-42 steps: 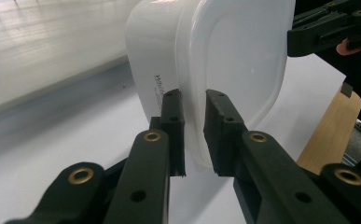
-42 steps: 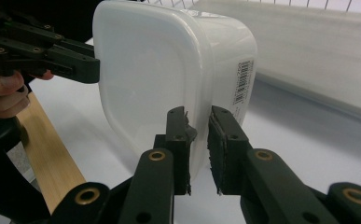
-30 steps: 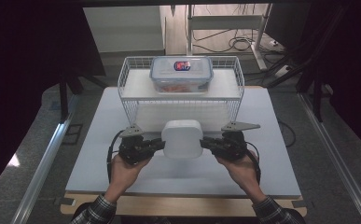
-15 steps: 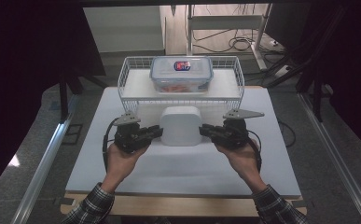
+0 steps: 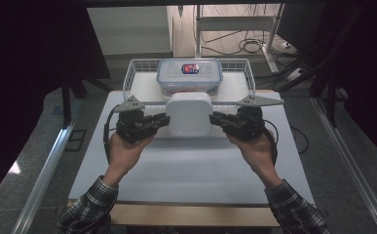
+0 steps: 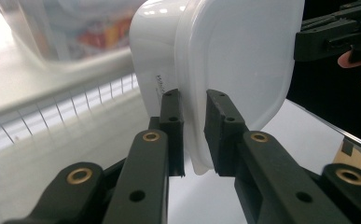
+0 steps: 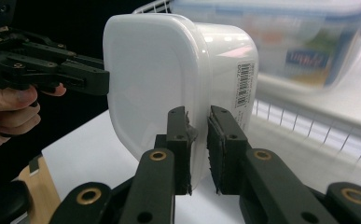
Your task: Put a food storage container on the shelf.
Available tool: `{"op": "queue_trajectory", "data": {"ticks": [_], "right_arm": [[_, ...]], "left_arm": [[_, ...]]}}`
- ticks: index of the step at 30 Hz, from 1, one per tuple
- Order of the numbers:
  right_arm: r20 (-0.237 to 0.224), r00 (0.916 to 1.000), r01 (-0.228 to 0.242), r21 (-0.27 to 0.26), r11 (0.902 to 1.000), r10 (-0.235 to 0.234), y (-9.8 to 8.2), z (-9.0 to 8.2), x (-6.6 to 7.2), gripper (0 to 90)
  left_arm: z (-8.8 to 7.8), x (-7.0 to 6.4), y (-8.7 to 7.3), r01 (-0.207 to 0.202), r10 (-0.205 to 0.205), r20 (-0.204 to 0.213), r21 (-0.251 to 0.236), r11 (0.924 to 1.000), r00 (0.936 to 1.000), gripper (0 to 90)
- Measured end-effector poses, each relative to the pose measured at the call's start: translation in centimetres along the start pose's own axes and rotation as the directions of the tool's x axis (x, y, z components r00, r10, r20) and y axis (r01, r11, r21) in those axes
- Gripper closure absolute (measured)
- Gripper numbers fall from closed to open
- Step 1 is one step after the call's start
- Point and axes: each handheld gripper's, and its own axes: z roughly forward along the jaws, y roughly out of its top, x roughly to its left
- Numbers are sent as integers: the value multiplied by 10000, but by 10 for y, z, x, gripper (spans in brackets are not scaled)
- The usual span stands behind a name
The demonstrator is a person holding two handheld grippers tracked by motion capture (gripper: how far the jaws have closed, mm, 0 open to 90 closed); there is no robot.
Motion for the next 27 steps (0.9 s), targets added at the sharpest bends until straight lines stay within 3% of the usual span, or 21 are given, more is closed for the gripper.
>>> {"op": "queue_trajectory", "data": {"ticks": [6, 14, 21, 27], "right_arm": [[45, 9999, 129, -322, 9994, -128, 24, -5, 0, 790], [17, 9998, 200, -656, 9976, -199, 57, -7, -1, 793], [40, 9999, 131, -914, 9957, -128, 86, -4, -6, 793], [159, 9999, 66, -942, 9955, -51, 107, 3, -13, 791]], "left_arm": [[-6, 2, 24, -164, 162, -105, -163, 9997, 9998, 781], [-13, 11, 54, -55, 53, -42, -419, 9991, 10000, 779], [-18, 20, 85, -132, 124, -152, -554, 9984, 9998, 780], [-15, 31, 104, 42, -52, -189, -527, 9986, 9998, 781]]}}
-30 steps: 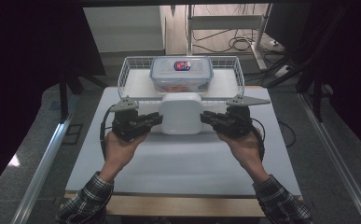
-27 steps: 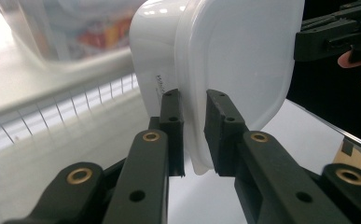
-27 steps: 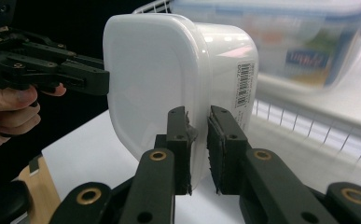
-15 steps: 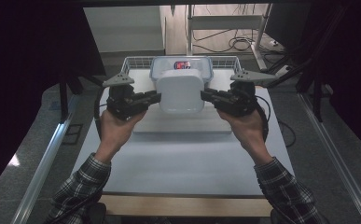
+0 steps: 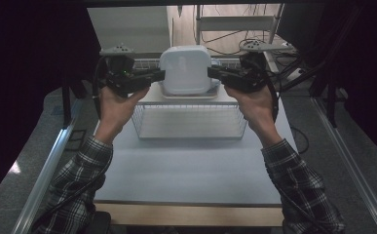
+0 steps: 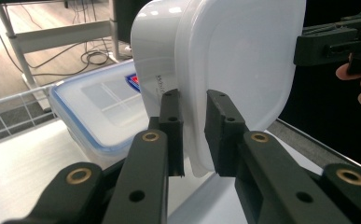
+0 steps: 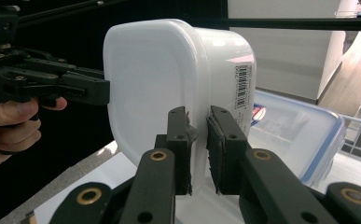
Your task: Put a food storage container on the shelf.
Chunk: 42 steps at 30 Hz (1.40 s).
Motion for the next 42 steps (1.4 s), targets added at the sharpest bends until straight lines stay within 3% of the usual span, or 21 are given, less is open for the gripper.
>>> {"op": "queue_trajectory", "data": {"ticks": [12, 18, 21, 27, 42], "right_arm": [[247, 9957, -904, 310, 9954, 896, 8, 24, -33, 777], [71, 9904, -1383, 397, 9896, 1381, 9, 26, -44, 763], [-67, 9873, -1584, 516, 9860, 1590, 10, 27, -46, 741], [66, 9899, -1420, 570, 9882, 1419, 15, 32, -46, 688], [651, 9892, -1360, 717, 9881, 1314, 17, 49, -47, 612]], "left_arm": [[27, 18, 16, 507, -508, 39, 365, 9980, 9987, 781], [30, 19, 19, 556, -562, 206, 303, 9980, 9982, 770], [31, 20, 19, 599, -608, 324, 267, 9978, 9976, 712], [38, 22, 18, 512, -520, 192, 387, 9979, 9985, 653], [49, 35, 19, 1050, -1063, 313, 406, 9936, 9938, 625]]}}
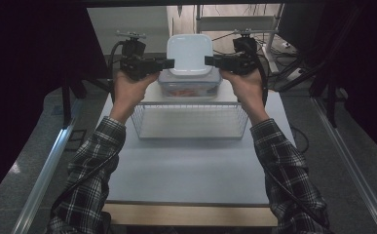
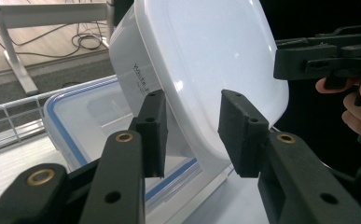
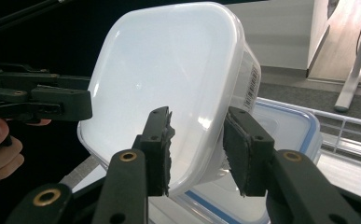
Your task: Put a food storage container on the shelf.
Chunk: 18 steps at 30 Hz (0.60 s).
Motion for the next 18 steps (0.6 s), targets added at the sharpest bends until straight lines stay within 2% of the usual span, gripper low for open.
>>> {"op": "queue_trajectory", "data": {"ticks": [10, 15, 18], "right_arm": [[156, 9998, -155, 11, 9999, 154, 4, 6, -1, 568], [481, 9988, -14, -85, 10000, 18, 5, 9, 0, 553], [665, 9978, 41, -144, 9999, -31, 6, 10, 1, 551]], "left_arm": [[5, 3, 4, 142, -145, -213, -133, 9998, 9997, 553], [8, 5, 6, 323, -334, -388, -297, 9990, 9987, 501], [10, 6, 8, 282, -301, -577, -324, 9991, 9979, 476]]}}
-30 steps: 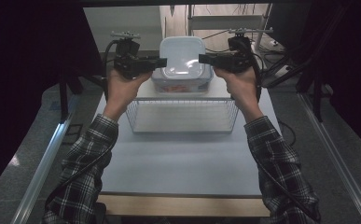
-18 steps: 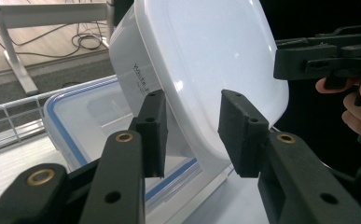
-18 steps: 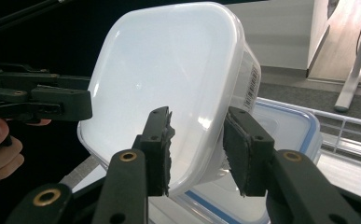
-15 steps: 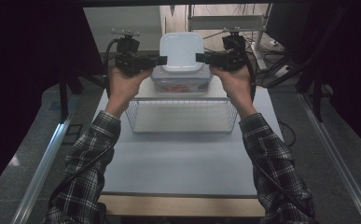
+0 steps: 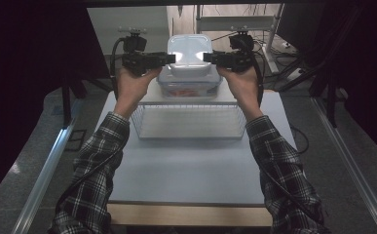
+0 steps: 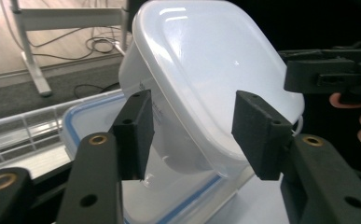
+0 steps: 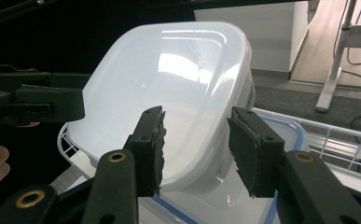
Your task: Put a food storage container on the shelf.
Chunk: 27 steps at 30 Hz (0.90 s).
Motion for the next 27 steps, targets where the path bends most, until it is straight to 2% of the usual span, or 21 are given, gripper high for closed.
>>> {"op": "queue_trajectory", "data": {"ticks": [5, 12, 15, 19, 21, 23, 25, 27], "right_arm": [[340, 9993, 162, -119, 9998, -158, 1, 1, 1, 541], [179, 9998, 14, -154, 9999, -11, 2, 2, -1, 534], [93, 9999, -38, -167, 9999, 40, 2, 2, -3, 514], [-198, 9996, 208, -314, 9993, -214, 0, -1, -5, 436], [-430, 9985, 318, -307, 9990, -331, -2, -4, -7, 401], [-733, 9966, 366, -255, 9990, -384, -5, -8, -9, 366], [-917, 9943, 511, -293, 9983, -536, -9, -10, -11, 331], [-1010, 9925, 652, -330, 9973, -682, -13, -14, -13, 287]], "left_arm": [[4, 2, 3, 106, -108, -155, -122, 9999, 9998, 455], [8, 7, 4, 166, -171, -217, -223, 9996, 9996, 398], [8, 6, 5, -42, 35, -315, -220, 9998, 9995, 366], [2, 4, 4, -204, 205, 7, -631, 9978, 9998, 280], [0, 3, 2, -320, 348, 378, -731, 9968, 9987, 216], [-1, 2, -1, -451, 497, 680, -668, 9967, 9964, 174], [-1, 1, -5, -664, 698, 669, -525, 9964, 9953, 112], [-2, -2, -10, -858, 890, 771, -433, 9954, 9930, 101]]}}
